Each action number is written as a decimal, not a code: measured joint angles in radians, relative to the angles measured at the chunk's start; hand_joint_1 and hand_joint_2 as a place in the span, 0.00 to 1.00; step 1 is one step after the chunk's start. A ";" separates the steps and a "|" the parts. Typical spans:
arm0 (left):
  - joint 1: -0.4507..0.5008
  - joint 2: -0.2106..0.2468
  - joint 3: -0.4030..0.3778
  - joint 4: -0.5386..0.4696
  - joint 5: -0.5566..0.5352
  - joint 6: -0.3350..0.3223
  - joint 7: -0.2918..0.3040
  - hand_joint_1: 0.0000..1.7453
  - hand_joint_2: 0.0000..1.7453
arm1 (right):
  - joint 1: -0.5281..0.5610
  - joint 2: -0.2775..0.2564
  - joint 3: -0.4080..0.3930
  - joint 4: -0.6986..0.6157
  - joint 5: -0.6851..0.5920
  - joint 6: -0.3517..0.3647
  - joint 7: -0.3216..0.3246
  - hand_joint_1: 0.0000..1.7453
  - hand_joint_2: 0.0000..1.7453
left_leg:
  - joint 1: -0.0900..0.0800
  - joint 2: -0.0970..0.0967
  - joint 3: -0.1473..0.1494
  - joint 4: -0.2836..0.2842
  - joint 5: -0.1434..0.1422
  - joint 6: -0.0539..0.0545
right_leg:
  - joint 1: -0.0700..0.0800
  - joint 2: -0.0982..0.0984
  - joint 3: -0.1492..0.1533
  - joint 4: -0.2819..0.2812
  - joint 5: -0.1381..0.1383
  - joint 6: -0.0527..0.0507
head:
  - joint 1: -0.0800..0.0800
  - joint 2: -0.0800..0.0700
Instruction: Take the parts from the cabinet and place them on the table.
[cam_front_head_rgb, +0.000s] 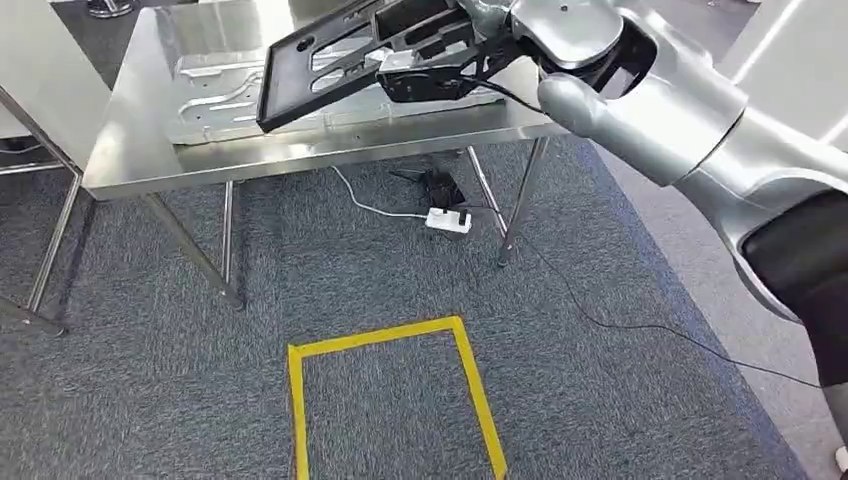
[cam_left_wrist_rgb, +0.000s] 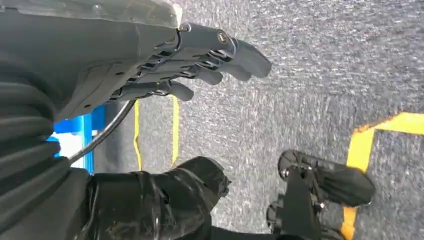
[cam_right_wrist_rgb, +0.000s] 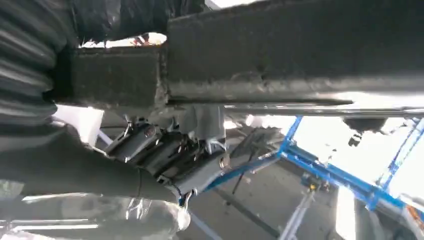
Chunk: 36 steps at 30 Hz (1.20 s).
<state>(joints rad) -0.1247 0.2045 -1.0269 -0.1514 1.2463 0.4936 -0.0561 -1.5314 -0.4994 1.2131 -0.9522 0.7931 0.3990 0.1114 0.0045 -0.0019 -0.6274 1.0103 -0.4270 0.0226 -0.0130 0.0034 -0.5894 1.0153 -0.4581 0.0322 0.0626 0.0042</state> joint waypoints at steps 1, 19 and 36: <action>0.000 0.000 0.000 0.000 0.000 0.000 0.000 0.00 1.00 | 0.000 -0.003 0.000 0.000 0.000 0.000 0.001 1.00 1.00 | 0.003 -0.001 0.009 -0.007 0.002 0.007 | -0.005 0.000 -0.006 0.021 -0.014 0.001 | 0.000 0.000; 0.000 -0.003 -0.002 0.000 -0.005 -0.008 -0.008 0.00 1.00 | 0.007 -0.011 0.000 -0.017 0.000 0.005 0.010 1.00 1.00 | 0.004 -0.004 -0.083 0.222 -0.136 -0.031 | -0.007 0.001 -0.031 0.005 0.031 -0.037 | -0.002 0.000; -0.007 0.000 -0.003 0.000 0.003 -0.041 -0.006 0.00 1.00 | 0.015 -0.006 0.000 -0.019 0.014 -0.023 0.014 1.00 1.00 | -0.002 -0.004 0.008 0.004 -0.010 0.025 | -0.004 0.000 -0.171 0.315 -0.125 0.008 | 0.006 0.000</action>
<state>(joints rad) -0.1313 0.2045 -1.0300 -0.1514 1.2497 0.4528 -0.0622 -1.5165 -0.5055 1.2131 -0.9716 0.8068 0.3765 0.1255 0.0028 -0.0063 -0.6189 1.0145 -0.4366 0.0476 -0.0166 0.0035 -0.7607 1.3307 -0.5826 0.0403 0.0683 0.0042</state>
